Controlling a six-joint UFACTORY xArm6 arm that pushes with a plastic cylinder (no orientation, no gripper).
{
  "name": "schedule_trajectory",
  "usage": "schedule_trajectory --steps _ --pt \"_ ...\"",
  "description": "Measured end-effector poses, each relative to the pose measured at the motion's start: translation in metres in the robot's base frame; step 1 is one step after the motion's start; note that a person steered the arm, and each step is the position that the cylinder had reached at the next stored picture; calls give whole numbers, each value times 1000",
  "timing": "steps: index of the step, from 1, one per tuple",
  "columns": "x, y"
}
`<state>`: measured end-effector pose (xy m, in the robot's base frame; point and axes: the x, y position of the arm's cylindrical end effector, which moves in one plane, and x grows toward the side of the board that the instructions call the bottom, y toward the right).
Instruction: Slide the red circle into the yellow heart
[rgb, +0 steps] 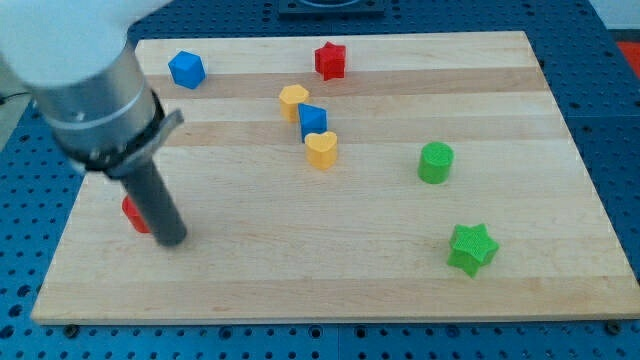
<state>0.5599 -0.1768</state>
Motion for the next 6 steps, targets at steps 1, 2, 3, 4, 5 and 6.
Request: schedule_trajectory --steps 1,2,3,4,5,6 --pt "15 -53" --pt "-27 -66" --pt "-35 -31" --pt "-59 -22" --pt "-90 -19" --pt "-94 44"
